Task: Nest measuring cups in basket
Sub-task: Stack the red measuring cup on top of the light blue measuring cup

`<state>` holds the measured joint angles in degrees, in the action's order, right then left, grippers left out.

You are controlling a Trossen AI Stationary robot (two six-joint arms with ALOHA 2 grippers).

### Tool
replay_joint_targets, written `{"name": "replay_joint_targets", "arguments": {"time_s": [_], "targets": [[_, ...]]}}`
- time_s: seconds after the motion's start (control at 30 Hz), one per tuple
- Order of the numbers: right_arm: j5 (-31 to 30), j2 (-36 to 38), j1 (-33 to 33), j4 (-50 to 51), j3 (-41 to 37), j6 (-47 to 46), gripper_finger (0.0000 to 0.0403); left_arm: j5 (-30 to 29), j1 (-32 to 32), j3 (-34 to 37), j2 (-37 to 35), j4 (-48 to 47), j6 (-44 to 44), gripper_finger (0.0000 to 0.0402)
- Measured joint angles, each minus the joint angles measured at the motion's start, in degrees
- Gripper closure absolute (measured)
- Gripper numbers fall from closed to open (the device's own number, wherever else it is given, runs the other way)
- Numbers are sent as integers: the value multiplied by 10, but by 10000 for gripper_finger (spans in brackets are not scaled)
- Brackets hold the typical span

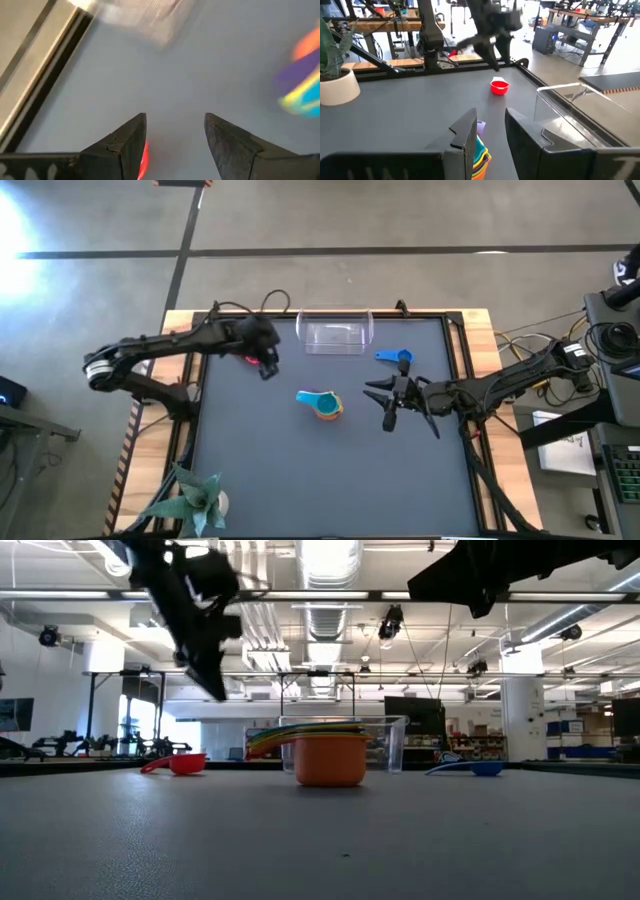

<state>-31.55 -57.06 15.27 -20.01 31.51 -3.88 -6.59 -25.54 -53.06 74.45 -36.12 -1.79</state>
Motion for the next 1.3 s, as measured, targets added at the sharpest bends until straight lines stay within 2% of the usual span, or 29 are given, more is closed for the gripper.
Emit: {"name": "replay_joint_targets", "arguments": {"time_s": [0.1,0.33,0.63,0.83,0.97,1.13,1.3], "targets": [[0,0,0,-1,0,2,312,-7,-21,50,-1,36,15,217],[0,0,0,-19,0,17,312,-137,-25,88,60,59,54,217],[0,0,0,-17,0,22,312,-153,-39,75,167,59,55,217],[0,0,0,-17,0,26,312,-153,-42,58,195,49,58,222],[0,0,0,-17,0,26,312,-146,-43,58,190,46,67,266],[0,0,0,-17,0,24,312,-137,-44,58,170,33,72,381],[0,0,0,-17,0,24,312,-109,-27,58,123,28,91,398]]}}
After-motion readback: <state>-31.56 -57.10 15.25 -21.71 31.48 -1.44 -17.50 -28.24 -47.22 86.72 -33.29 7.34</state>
